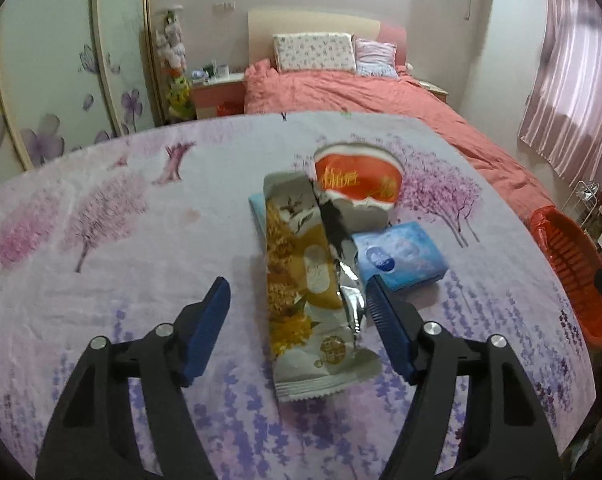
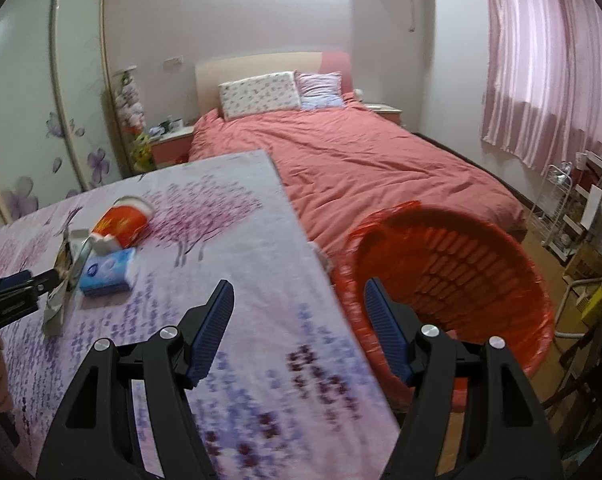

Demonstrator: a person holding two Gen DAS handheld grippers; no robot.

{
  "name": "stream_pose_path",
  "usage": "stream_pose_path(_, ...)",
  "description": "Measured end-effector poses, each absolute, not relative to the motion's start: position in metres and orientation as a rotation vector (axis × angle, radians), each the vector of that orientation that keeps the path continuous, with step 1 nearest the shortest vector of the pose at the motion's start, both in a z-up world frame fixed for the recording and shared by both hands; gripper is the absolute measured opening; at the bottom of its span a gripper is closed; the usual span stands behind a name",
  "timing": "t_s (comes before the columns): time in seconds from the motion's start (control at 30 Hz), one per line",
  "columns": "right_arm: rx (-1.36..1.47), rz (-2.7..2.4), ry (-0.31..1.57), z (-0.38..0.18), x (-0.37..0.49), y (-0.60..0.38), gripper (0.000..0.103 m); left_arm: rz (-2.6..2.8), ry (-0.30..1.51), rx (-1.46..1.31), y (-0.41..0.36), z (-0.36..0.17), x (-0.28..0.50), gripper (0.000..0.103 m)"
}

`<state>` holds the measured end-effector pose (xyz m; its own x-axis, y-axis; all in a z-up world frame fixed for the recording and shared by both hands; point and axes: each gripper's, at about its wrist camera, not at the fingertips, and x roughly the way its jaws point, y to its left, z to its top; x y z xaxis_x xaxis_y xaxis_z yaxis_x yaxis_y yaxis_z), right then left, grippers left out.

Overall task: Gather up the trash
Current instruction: 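Grasp the yellow snack wrapper with the left gripper while the right gripper grasps the blue tissue pack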

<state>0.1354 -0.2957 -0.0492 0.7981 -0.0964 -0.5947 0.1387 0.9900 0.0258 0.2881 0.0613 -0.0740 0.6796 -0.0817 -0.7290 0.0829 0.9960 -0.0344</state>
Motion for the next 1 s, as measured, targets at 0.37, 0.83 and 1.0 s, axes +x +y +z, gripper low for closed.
stream_pose_path(0.37, 0.029, -0.078, 0.679, -0.059, 0.144, -0.262, 0.068, -0.123, 0.879, -0.058, 0.069, -0.096, 0.299, 0.025)
stream_pose_path(0.83, 0.004, 0.047, 0.735, -0.068, 0.165, -0.203, 0.068, -0.049, 0.823, -0.138, 0.135, -0.079, 0.268, 0.021)
stream_pose_path(1.0, -0.010, 0.093, 0.756, -0.073, 0.173, -0.178, 0.068, -0.029, 0.811, -0.151, 0.154, -0.074, 0.267, 0.022)
